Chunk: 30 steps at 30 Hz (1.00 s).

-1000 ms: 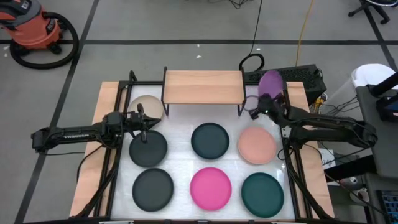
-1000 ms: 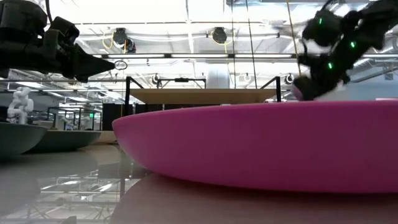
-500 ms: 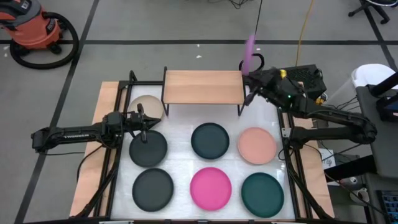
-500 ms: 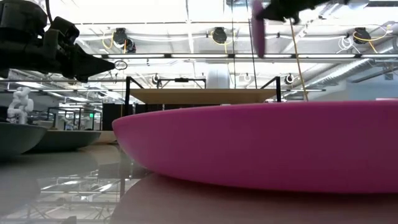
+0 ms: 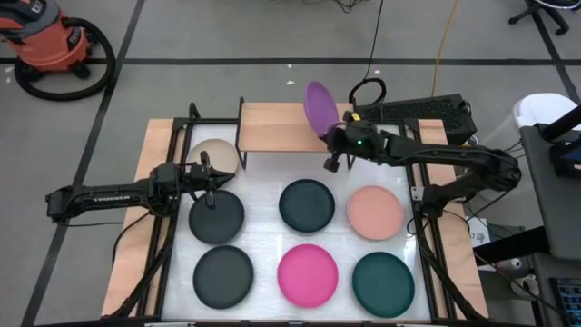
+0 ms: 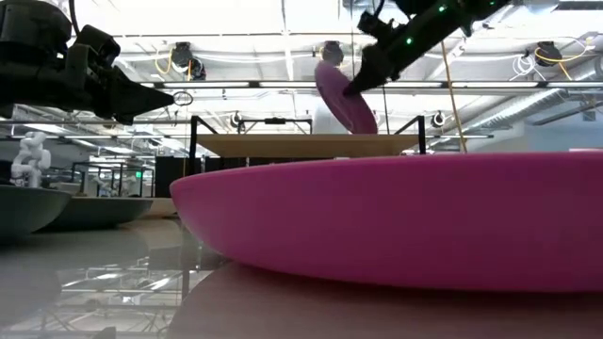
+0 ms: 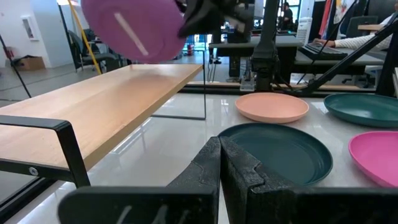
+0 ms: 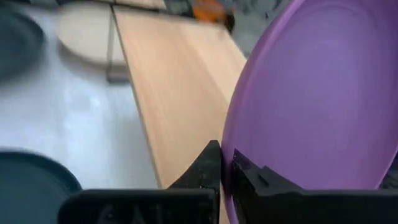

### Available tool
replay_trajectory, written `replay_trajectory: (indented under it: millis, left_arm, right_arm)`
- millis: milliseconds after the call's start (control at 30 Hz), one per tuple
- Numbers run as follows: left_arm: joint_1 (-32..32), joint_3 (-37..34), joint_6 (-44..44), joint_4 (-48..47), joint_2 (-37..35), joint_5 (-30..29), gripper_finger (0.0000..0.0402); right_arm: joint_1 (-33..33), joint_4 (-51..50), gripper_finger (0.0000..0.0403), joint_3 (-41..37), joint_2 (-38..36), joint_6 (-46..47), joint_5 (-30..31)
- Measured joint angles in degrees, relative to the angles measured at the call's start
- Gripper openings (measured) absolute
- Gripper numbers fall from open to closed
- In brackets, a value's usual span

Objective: Place and stack plates onto a shelf
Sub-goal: Put the purple plate on the shelf

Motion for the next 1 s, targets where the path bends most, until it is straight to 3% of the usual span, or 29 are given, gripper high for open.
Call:
replay_trajectory:
  millis: [300, 400, 567, 1000]
  left_arm:
    - [0.0, 0.0, 0.0, 0.0, 0.0, 0.0, 0.0006]
    - [0.0, 0.0, 0.0, 0.0, 0.0, 0.0, 0.0006]
    - [0.0, 0.0, 0.0, 0.0, 0.0, 0.0, 0.0006]
    - [0.0, 0.0, 0.0, 0.0, 0.0, 0.0, 0.0006]
  right_arm:
    - [0.0, -8.6, 0.0, 0.7, 1.1, 1.4, 0.6]
    - [0.0, -8.7, 0.0006, 0.7, 1.0, 0.9, 0.0]
    - [0.3, -8.7, 0.002, 0.6, 1.1, 1.6, -6.0]
    - [0.5, -3.9, 0.006, 0.5, 1.2, 3.1, -5.8]
